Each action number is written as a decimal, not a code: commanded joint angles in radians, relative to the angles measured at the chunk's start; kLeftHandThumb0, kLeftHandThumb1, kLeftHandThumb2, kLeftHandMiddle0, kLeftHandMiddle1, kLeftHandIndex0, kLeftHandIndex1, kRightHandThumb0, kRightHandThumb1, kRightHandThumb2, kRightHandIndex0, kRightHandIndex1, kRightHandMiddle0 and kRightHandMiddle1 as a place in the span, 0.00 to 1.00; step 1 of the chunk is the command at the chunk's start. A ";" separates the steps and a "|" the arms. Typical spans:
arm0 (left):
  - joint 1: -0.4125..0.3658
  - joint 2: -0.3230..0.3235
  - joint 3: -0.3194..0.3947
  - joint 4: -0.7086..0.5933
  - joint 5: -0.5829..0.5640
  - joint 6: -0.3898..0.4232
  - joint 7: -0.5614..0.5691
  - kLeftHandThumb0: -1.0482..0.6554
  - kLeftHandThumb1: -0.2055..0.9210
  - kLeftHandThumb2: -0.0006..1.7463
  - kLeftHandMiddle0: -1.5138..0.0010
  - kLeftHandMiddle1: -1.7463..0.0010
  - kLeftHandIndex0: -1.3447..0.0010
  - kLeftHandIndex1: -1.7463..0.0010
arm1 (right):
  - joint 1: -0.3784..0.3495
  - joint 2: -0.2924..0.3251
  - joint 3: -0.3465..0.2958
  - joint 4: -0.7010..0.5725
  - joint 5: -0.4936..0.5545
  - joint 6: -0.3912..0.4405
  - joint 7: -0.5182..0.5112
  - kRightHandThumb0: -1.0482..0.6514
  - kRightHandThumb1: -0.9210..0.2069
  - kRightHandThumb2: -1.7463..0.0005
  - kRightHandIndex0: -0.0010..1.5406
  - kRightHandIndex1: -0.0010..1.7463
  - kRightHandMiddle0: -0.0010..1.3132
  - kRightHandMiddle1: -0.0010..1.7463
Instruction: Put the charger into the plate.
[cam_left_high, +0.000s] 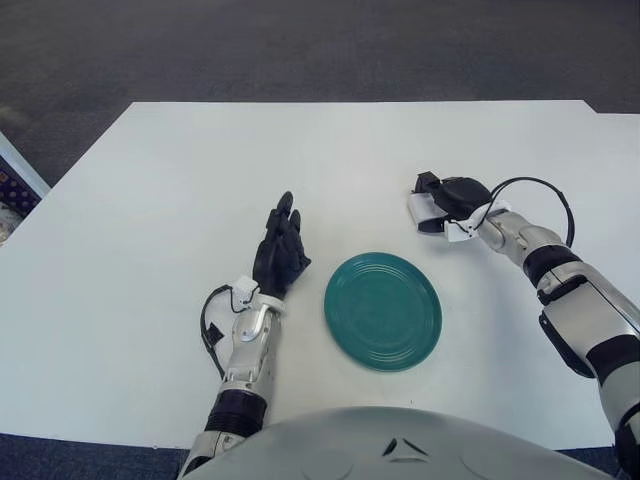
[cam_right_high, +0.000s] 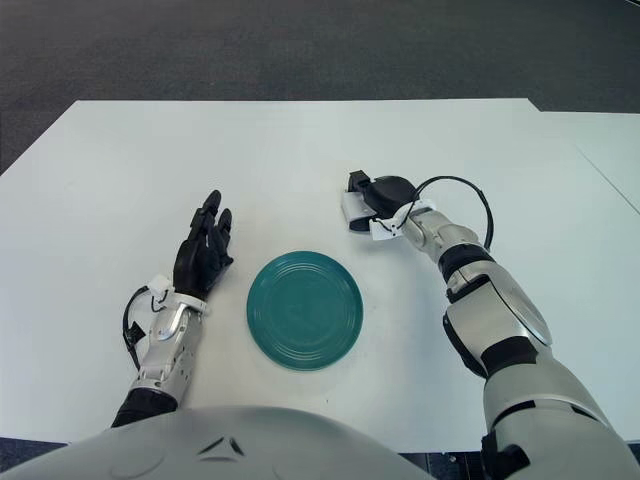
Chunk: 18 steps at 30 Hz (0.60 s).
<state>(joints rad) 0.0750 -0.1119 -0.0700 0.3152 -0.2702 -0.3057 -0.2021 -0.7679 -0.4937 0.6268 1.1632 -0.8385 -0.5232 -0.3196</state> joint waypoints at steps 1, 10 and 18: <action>0.037 -0.037 0.019 0.084 -0.019 0.018 -0.013 0.14 1.00 0.48 0.90 0.99 1.00 0.76 | 0.010 0.003 0.011 0.014 -0.007 0.004 0.007 0.20 0.00 0.61 0.51 1.00 0.48 1.00; 0.020 -0.041 0.043 0.132 -0.026 -0.014 -0.034 0.13 1.00 0.48 0.88 0.99 1.00 0.70 | 0.010 0.005 0.015 0.008 -0.009 -0.003 0.005 0.19 0.00 0.61 0.55 1.00 0.53 1.00; -0.002 -0.024 0.064 0.191 -0.019 -0.067 -0.063 0.11 1.00 0.49 0.86 0.99 1.00 0.65 | 0.004 -0.008 0.029 -0.009 -0.028 -0.013 -0.042 0.18 0.00 0.61 0.58 1.00 0.58 1.00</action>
<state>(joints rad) 0.0154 -0.1148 -0.0257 0.3886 -0.2867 -0.3717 -0.2496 -0.7679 -0.4944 0.6415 1.1621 -0.8468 -0.5301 -0.3489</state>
